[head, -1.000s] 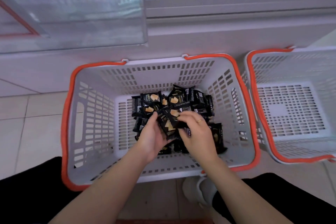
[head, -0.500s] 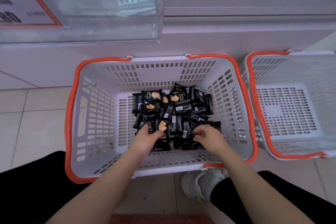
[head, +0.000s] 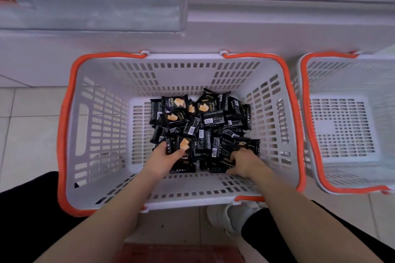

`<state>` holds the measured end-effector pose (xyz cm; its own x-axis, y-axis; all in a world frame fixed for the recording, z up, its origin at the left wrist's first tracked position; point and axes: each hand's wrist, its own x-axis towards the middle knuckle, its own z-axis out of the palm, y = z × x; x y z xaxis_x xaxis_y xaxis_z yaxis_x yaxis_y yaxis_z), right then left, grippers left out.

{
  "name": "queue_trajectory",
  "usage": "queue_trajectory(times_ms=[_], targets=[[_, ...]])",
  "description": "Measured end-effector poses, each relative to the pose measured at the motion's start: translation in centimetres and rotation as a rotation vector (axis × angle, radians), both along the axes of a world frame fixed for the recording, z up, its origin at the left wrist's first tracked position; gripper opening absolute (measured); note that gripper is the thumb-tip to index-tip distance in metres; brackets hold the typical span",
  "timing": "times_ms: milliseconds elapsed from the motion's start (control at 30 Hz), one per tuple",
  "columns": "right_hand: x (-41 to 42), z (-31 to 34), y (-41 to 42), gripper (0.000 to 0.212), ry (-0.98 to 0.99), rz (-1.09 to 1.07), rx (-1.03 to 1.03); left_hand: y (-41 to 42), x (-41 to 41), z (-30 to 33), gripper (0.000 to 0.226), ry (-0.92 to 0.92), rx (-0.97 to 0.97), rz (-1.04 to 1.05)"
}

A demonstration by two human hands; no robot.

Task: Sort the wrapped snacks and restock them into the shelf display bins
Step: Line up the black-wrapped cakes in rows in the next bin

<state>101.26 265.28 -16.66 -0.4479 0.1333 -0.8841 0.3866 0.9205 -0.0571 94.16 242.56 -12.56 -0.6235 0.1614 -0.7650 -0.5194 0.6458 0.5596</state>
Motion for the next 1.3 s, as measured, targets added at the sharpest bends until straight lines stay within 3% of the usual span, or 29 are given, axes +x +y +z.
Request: queue_trajectory(times_ms=[100,200,300,400,433,533,667,767,867,1033,1200,1300], targets=[[0.2,0.2,-0.2,0.038,0.042,0.044,0.011,0.0,-0.3,0.1,0.064,-0.031,0.036,0.038],[0.0,1.9,-0.6,0.025,0.153,-0.056,-0.013,0.6,-1.2,1.1,0.073,0.018,0.059,0.054],[-0.6,5.6,-1.1,0.022,0.352,-0.361,-0.19,1.3,-2.4,3.4,0.067,0.11,0.139,0.097],[-0.8,10.6,-2.1,0.024,0.702,-0.708,-0.303,1.8,-3.0,6.0,0.059,0.162,0.227,0.099],[-0.8,12.4,-2.6,0.022,0.836,-0.758,-0.3,2.0,-3.0,7.0,0.047,0.165,0.278,0.132],[-0.8,17.5,-4.9,0.027,1.22,-0.617,-0.263,2.5,-2.0,10.0,0.01,0.093,0.495,0.287],[0.1,21.6,-7.7,0.029,1.45,-0.277,-0.15,2.1,-0.3,13.5,0.015,0.082,0.641,0.276],[1.0,23.1,-8.4,0.033,1.594,-0.069,-0.034,1.2,0.3,16.0,0.013,0.185,0.699,0.251],[1.6,24.1,-9.6,0.036,1.587,-0.063,-0.063,0.3,0.8,17.9,0.012,0.308,0.726,0.192],[1.8,26.0,-10.8,0.038,1.365,-0.315,-0.339,-0.7,1.9,20.3,0.027,0.37,0.768,0.136],[0.8,28.3,-11.3,0.065,1.179,-0.862,-0.742,-1.7,1.9,22.4,0.026,0.492,0.689,-0.026],[0.1,29.5,-11.4,0.064,1.135,-0.902,-0.79,-2.3,1.1,24.0,0.027,0.499,0.683,-0.105]])
